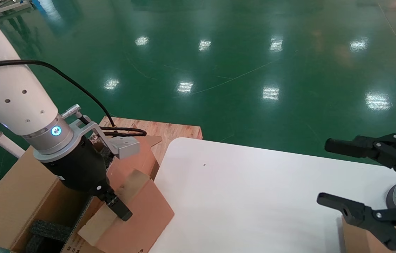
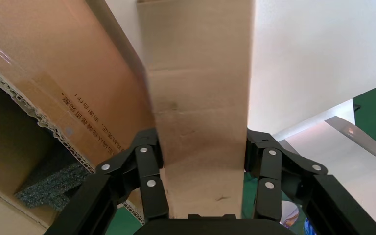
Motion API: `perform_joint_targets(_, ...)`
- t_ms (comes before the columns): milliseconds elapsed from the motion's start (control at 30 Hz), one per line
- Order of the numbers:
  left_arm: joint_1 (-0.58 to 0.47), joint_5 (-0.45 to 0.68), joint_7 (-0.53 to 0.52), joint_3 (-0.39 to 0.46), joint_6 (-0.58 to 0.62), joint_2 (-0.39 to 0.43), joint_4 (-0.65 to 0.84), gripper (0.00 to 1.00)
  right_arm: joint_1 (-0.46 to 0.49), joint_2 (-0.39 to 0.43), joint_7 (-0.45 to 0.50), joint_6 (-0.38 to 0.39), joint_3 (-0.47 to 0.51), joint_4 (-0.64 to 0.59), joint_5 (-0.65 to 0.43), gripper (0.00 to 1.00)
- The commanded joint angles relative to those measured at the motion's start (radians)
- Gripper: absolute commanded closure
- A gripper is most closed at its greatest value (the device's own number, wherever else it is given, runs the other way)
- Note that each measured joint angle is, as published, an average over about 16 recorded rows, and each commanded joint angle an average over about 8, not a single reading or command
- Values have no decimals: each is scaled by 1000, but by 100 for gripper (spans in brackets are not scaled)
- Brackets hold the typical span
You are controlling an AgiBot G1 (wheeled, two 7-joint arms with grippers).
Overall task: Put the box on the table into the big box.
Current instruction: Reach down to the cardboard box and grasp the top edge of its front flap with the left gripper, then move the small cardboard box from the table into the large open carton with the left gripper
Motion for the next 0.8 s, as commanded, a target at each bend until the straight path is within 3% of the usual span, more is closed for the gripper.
perform_joint_targets(33, 0, 0, 0, 0, 0, 0, 0, 100, 0, 0, 0, 0, 0, 0, 0, 0)
perform_joint_targets(433, -12, 13, 9, -26, -12, 2, 4, 100, 0, 0, 0, 0, 0, 0, 0, 0)
perform_joint_targets(800, -93, 74, 57, -158, -71, -21, 16, 100, 0, 0, 0, 0, 0, 0, 0, 0)
